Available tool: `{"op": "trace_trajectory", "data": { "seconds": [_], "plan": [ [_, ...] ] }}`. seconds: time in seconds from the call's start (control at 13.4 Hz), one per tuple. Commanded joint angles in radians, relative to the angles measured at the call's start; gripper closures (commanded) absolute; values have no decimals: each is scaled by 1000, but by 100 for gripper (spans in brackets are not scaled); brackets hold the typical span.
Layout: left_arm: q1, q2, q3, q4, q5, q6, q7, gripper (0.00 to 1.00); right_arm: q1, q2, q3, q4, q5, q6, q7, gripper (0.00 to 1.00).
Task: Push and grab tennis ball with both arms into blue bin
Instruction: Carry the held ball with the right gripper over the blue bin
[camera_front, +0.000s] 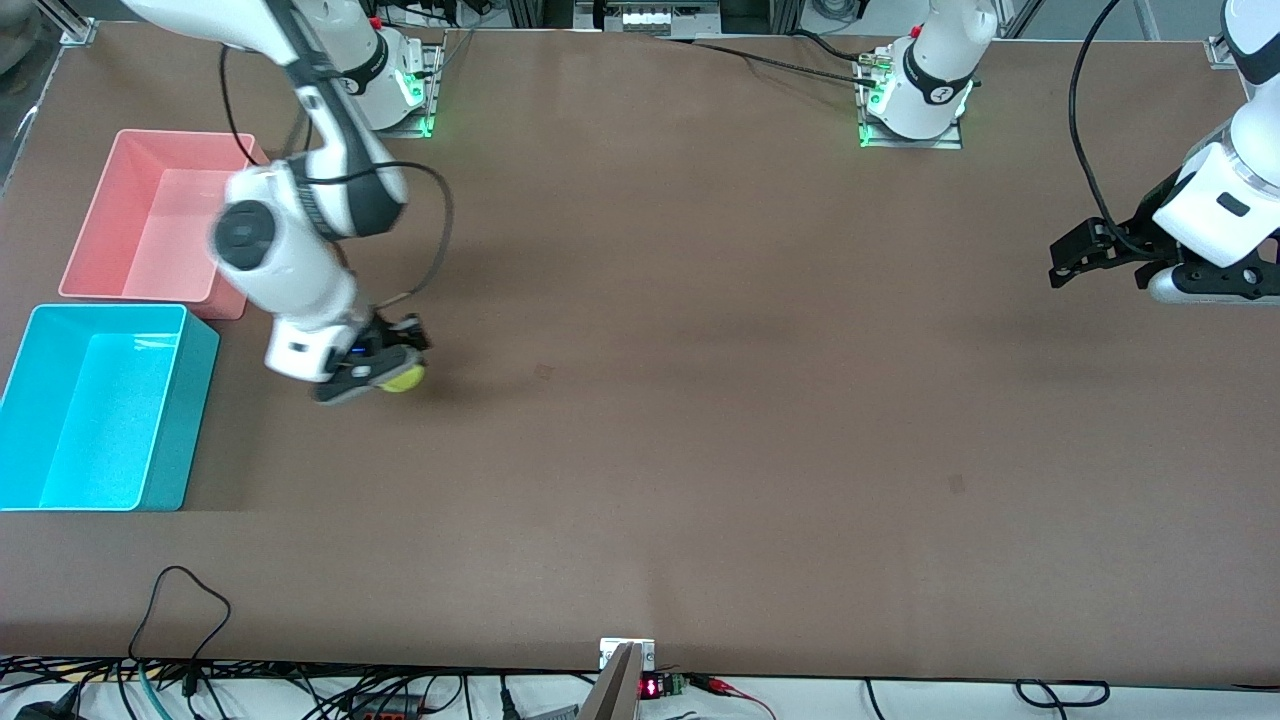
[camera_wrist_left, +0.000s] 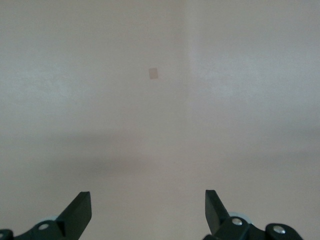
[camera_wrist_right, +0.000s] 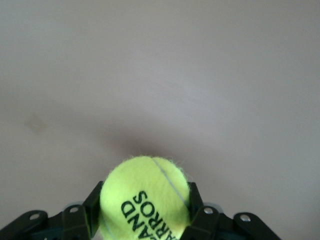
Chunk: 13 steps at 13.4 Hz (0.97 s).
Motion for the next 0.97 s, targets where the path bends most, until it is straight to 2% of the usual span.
{"op": "trace_trajectory", "data": {
  "seconds": [0.0,0.15,0.37,0.52,0.89],
  "plan": [
    [5,8,-7,25,3,-21,14,0,-128,-45,-9,-15,-14,-78,-12,100],
    [2,6,-7,26,3,-21,14,0,-169,-64,-58,-5,-13,-141,-23,100],
    [5,8,-6,26,2,-21,14,0,-180,-67,-194,44,-51,-256,-72,100],
    [4,8,-7,26,2,-21,14,0,-197,-62,-284,51,-59,-260,-158,100],
    [2,9,-7,31,3,-19,18,0,-226,3,-389,78,-135,-219,-217,100]
  ]
}}
